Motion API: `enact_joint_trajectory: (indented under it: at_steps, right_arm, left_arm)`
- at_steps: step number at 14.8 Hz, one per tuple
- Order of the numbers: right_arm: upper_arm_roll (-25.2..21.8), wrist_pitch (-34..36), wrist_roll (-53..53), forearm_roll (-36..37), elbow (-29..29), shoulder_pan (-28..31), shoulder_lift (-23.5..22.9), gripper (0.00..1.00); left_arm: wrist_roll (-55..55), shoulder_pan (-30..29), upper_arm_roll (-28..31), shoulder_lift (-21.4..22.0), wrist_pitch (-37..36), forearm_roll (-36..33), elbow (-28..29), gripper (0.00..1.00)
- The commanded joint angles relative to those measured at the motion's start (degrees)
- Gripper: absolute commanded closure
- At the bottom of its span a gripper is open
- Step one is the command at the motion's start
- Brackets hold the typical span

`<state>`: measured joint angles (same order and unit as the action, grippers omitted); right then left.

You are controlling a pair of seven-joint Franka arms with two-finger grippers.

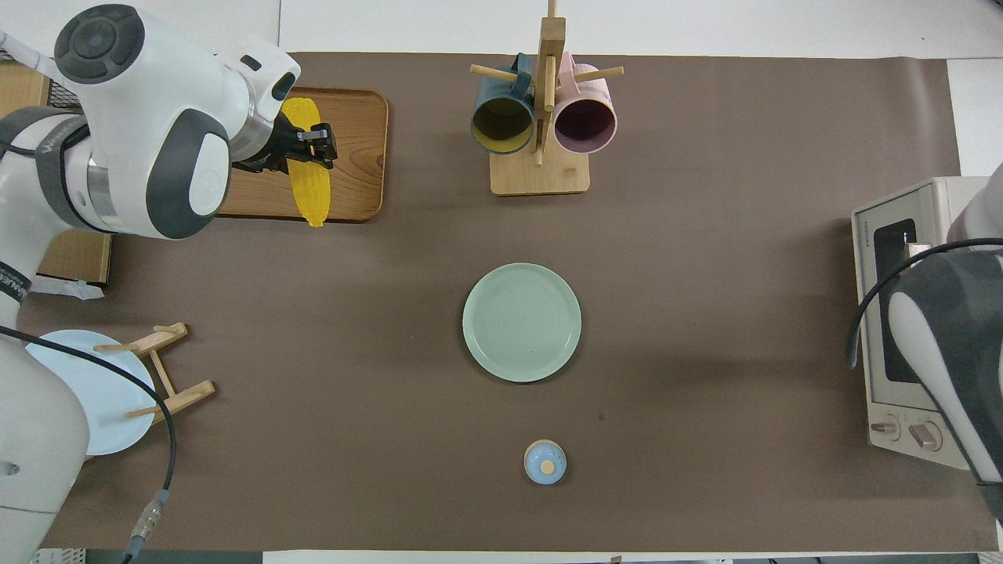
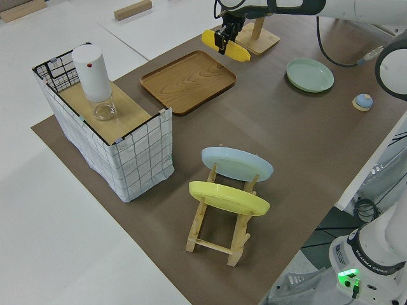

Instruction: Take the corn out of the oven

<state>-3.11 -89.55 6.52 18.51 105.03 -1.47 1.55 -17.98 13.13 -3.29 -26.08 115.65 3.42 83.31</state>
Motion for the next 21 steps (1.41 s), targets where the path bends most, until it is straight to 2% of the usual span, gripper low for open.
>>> enact_joint_trajectory:
  at_steps: [1,2,3,4,5,6,8,13,17,18,21]
  right_arm:
    - [0.21,8.06,1.91,-8.47,-10.44,0.59,-0.32,0.97]
    - [0.03,8.69,1.65,-12.15,-11.59,0.68,-0.32,0.82]
    - [0.03,8.43,1.39,-15.49,-12.82,0.68,-0.32,0.81]
    - [0.38,8.60,1.12,-15.78,-14.74,-0.01,-1.01,0.79]
    - [0.56,9.04,0.69,-15.79,-17.37,-0.02,-1.80,0.59]
    - [0.56,8.61,-0.27,-16.40,-18.36,-0.02,-2.94,0.01]
    - [0.56,7.55,-2.30,-16.67,-18.72,-0.02,-3.30,0.00]
    - [0.65,10.01,-2.39,-16.84,-17.41,-0.11,-2.34,0.00]
    - [0.82,8.87,-3.80,-16.93,-13.54,0.15,0.73,0.00]
    - [0.39,6.69,-3.89,-17.89,-12.49,0.24,1.26,0.00]
    - [0.12,6.05,-3.80,-18.07,-12.65,1.12,1.09,0.00]
  left_arm:
    - [0.49,-1.08,-0.49,-10.37,-2.62,-1.57,-13.41,1.00]
    - [1.02,-1.96,-0.49,-12.31,-2.27,-1.66,-15.44,1.00]
    - [1.80,-2.31,-0.49,-14.24,-1.57,-1.92,-17.03,1.00]
    - [2.42,-2.40,-0.41,-16.61,-0.78,-2.27,-19.39,1.00]
    - [2.43,-2.40,-0.32,-17.59,-0.34,-2.27,-20.55,1.00]
    - [2.95,-2.93,-0.32,-17.95,0.45,-2.27,-20.73,1.00]
    - [4.96,-3.55,-0.32,-18.57,1.86,-2.54,-20.39,1.00]
    - [6.73,-5.04,-0.23,-19.62,5.64,-2.98,-18.19,1.00]
    - [7.00,-5.39,-0.14,-21.12,5.82,-2.98,-18.63,1.00]
    - [8.04,-6.00,-0.14,-21.12,5.82,-2.98,-18.54,1.00]
    - [10.34,-6.01,-0.14,-20.68,6.52,-4.81,-16.88,1.00]
